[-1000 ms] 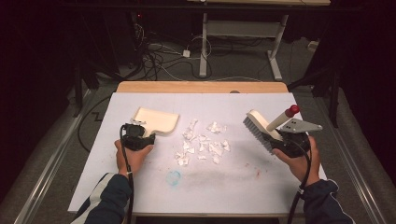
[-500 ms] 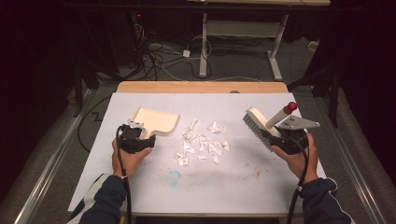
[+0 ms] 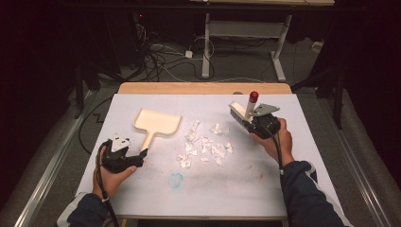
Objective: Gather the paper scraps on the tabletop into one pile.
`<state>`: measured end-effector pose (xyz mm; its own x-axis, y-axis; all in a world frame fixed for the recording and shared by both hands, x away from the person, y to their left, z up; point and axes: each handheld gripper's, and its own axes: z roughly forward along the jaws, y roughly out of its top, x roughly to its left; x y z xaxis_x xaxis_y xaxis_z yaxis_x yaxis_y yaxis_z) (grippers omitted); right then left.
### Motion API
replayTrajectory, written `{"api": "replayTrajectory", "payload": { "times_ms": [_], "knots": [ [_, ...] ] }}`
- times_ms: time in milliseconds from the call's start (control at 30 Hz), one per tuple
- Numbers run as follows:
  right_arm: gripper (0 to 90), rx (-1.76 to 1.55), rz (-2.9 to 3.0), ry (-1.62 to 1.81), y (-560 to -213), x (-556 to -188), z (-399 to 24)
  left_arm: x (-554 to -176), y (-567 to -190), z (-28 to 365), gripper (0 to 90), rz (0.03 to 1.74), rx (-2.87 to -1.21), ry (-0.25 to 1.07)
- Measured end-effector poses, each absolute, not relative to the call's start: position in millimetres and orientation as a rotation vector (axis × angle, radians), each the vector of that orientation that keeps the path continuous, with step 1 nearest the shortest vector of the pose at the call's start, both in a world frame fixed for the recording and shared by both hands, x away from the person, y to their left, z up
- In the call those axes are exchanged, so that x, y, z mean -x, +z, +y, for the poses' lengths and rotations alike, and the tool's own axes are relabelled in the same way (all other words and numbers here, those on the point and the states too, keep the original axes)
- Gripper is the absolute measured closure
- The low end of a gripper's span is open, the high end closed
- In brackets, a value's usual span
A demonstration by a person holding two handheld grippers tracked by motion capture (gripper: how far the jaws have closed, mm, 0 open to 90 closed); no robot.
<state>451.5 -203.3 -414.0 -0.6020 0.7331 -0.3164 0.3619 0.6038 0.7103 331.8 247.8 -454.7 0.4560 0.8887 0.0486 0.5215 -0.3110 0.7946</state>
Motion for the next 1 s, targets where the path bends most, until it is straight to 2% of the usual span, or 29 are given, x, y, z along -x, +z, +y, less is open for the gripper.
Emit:
{"api": "replayTrajectory", "payload": {
  "times_ms": [100, 367, 700, 1000],
  "knots": [
    [67.5, -0.846, 2.251, 0.752, -422.1, -465.1, -184.4, -318.7, -453.1, 251.9, 19.7, 1.153, -1.984, 0.658],
    [67.5, -0.757, 2.304, 0.728, -432.7, -466.8, -151.0, -288.4, -454.7, 259.2, 19.7, 1.144, -1.984, 0.671],
    [67.4, -0.586, 2.384, 0.83, -440.1, -428.5, -126.9, -289.1, -457.2, 255.1, 19.7, 1.097, -2.01, 0.68],
    [67.3, -0.507, 2.431, 0.885, -440.0, -401.2, -128.3, -289.9, -457.6, 252.7, 19.7, 1.092, -2.024, 0.683]
  ]
}}
